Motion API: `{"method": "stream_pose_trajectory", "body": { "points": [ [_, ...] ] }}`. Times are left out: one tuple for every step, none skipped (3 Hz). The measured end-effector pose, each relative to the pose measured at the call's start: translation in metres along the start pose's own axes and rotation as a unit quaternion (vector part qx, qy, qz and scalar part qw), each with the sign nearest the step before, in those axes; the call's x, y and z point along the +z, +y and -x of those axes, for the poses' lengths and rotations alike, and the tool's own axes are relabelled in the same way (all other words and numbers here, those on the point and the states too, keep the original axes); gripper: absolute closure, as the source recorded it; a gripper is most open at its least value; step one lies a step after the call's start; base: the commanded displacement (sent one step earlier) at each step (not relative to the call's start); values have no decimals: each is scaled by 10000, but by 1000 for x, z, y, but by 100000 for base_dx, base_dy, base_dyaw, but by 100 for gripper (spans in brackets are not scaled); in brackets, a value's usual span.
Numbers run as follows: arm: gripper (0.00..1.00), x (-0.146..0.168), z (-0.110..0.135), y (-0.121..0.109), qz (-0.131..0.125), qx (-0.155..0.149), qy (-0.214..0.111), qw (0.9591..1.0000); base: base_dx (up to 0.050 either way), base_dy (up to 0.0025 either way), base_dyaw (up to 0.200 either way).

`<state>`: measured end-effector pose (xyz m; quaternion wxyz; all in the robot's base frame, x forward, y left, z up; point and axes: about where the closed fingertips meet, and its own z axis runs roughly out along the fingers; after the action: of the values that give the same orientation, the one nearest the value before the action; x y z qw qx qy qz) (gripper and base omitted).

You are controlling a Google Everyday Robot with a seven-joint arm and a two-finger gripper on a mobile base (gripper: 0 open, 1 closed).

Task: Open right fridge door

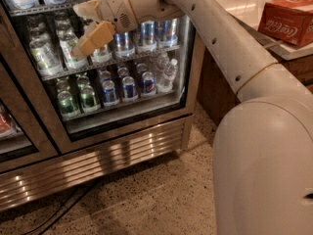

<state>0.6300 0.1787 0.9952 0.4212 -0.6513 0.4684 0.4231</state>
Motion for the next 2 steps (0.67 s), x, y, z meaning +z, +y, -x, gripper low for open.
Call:
{"method": "stream_pose_trajectory", "body": {
  "points": [
    [0, 2, -28, 9, 20, 293, -213, 9993, 0, 0, 0],
    [0, 18, -56, 19, 145, 594, -526, 9967, 0, 0, 0]
  ]
}}
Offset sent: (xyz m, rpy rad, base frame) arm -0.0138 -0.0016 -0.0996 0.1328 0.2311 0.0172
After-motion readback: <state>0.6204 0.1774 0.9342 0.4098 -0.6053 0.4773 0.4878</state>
